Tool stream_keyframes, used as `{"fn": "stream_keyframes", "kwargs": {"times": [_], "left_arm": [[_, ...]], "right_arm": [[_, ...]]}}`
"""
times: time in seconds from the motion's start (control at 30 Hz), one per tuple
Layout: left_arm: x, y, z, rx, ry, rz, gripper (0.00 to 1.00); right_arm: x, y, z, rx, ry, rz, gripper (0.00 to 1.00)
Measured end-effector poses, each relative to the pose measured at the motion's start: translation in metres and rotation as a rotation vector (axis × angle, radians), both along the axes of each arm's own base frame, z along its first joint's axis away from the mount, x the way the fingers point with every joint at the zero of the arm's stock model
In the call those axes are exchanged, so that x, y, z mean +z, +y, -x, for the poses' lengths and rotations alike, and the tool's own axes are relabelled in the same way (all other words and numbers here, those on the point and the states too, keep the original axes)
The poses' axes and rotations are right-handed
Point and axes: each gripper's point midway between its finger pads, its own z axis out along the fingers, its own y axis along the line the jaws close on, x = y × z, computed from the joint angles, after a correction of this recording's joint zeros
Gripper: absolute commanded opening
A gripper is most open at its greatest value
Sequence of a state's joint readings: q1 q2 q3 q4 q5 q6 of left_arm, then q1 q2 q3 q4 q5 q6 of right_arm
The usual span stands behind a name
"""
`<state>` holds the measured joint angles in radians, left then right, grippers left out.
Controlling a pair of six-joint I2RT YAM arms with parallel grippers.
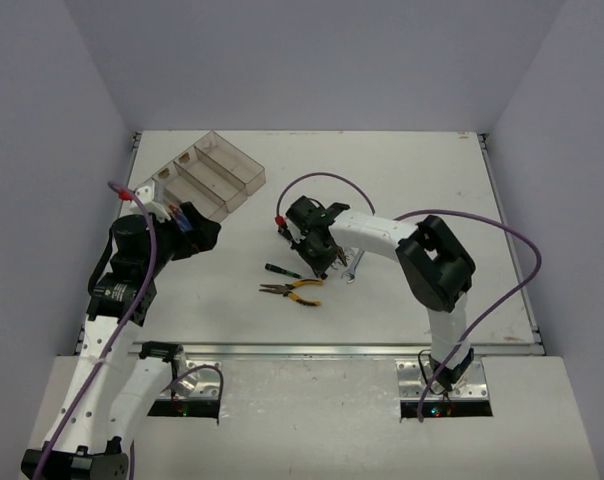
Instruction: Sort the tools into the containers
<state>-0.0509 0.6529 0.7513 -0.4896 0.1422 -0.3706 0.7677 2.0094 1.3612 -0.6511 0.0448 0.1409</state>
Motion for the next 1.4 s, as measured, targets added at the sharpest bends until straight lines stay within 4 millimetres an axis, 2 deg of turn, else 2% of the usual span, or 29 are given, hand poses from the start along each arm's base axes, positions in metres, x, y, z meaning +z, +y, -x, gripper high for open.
{"fn": "stream_keyframes", "kwargs": {"times": [0.13, 0.2, 0.3, 0.43, 0.53, 0.63, 0.73, 0.77, 0.8, 0.97, 1.0, 1.07, 1.1, 1.17, 1.2, 1.3, 1.4], "left_arm": [[0.000, -0.010, 0.001, -0.049, 0.003, 0.028, 1.00], [0.007, -0.025, -0.002, -0.115, -0.029, 0.088, 1.00], [0.023, -0.060, -0.007, -0.268, -0.135, 0.271, 1.00], [0.003, -0.092, 0.005, -0.421, -0.140, 0.478, 1.00], [-0.001, -0.113, 0.010, -0.501, -0.129, 0.572, 0.97], [0.013, -0.140, 0.021, -0.610, -0.160, 0.614, 0.93], [0.031, -0.161, 0.034, -0.704, -0.223, 0.634, 0.86], [0.034, -0.166, 0.037, -0.722, -0.238, 0.639, 0.82], [0.038, -0.169, 0.038, -0.731, -0.251, 0.643, 0.73], [0.050, -0.176, 0.033, -0.742, -0.294, 0.658, 0.10], [0.052, -0.178, 0.033, -0.746, -0.300, 0.661, 0.01], [0.060, -0.185, 0.035, -0.773, -0.314, 0.669, 0.00], [0.063, -0.188, 0.034, -0.780, -0.321, 0.664, 0.00], [0.063, -0.190, 0.030, -0.772, -0.315, 0.660, 0.00], [0.063, -0.191, 0.026, -0.758, -0.308, 0.656, 0.00], [0.059, -0.187, 0.004, -0.647, -0.269, 0.616, 0.00], [0.060, -0.169, -0.035, -0.418, -0.204, 0.548, 0.00]], "right_arm": [[0.034, 0.003, 0.003, -0.017, -0.040, -0.079, 0.00], [0.060, 0.009, 0.007, -0.016, -0.064, -0.159, 0.00], [0.107, 0.028, 0.014, 0.004, -0.106, -0.351, 0.00], [0.161, 0.047, 0.035, 0.064, -0.138, -0.612, 0.00], [0.194, 0.054, 0.060, 0.118, -0.123, -0.776, 0.00], [0.224, 0.063, 0.075, 0.174, -0.114, -0.902, 0.00], [0.241, 0.069, 0.083, 0.213, -0.099, -0.974, 0.00], [0.244, 0.071, 0.085, 0.222, -0.091, -0.988, 0.00], [0.245, 0.072, 0.088, 0.229, -0.081, -0.999, 0.00], [0.250, 0.074, 0.094, 0.245, -0.047, -1.026, 0.01], [0.250, 0.074, 0.094, 0.244, -0.045, -1.027, 0.04], [0.247, 0.071, 0.089, 0.218, -0.055, -1.014, 0.15], [0.246, 0.070, 0.087, 0.208, -0.055, -1.011, 0.33], [0.248, 0.068, 0.084, 0.186, -0.078, -1.005, 0.91], [0.249, 0.066, 0.081, 0.171, -0.092, -1.001, 0.99], [0.245, 0.054, 0.070, 0.087, -0.174, -0.952, 0.99], [0.237, 0.026, 0.052, -0.059, -0.300, -0.859, 0.99]]}}
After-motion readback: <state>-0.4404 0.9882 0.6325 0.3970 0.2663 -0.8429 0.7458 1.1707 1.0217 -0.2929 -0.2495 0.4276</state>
